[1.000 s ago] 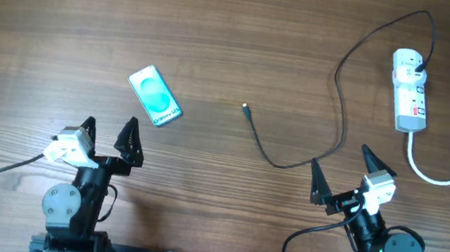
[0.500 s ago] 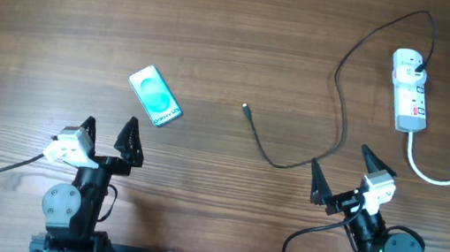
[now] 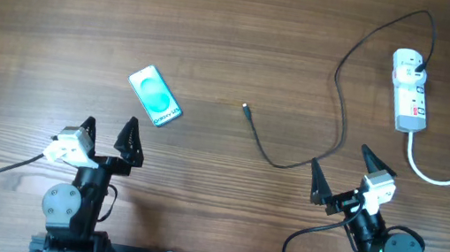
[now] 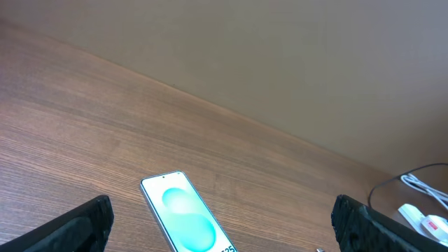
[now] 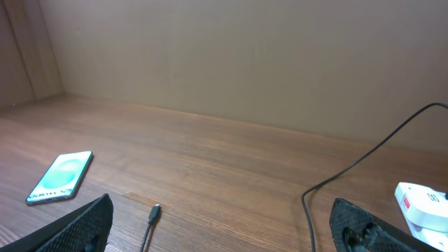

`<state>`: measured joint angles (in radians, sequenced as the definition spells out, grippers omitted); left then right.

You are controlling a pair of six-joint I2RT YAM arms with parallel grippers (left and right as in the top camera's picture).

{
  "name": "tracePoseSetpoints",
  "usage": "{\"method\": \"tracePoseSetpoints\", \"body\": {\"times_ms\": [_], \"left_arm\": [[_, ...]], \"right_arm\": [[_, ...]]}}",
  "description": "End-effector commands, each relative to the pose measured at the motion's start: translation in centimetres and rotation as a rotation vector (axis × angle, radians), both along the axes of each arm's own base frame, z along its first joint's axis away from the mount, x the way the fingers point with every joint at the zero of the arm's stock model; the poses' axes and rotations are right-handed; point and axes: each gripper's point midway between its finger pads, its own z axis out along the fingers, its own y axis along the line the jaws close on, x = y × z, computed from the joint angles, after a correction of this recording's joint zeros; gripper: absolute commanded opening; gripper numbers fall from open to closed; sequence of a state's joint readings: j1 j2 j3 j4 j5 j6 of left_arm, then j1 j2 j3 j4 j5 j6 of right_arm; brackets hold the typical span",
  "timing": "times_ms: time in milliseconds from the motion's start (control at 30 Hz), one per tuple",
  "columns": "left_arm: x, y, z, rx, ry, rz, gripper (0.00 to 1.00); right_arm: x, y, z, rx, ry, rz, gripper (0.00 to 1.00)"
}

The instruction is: Plug charger to phone and switch on socket

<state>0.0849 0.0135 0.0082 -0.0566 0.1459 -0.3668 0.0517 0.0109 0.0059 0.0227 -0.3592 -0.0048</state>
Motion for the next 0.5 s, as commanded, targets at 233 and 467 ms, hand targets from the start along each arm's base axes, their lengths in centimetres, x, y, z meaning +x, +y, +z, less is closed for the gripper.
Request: {"method": "tracePoseSetpoints", "body": {"times_ms": [233, 467], "left_arm": [[-0.02, 0.07, -0.16, 0.023, 0.002, 0.004, 1.0], [-0.02, 0.07, -0.16, 0.023, 0.002, 0.004, 1.0]], "right_arm": [[-0.06, 0.24, 0.04, 0.007, 0.001, 0.012, 1.0], [-0.06, 0.24, 0.04, 0.007, 0.001, 0.012, 1.0]]}}
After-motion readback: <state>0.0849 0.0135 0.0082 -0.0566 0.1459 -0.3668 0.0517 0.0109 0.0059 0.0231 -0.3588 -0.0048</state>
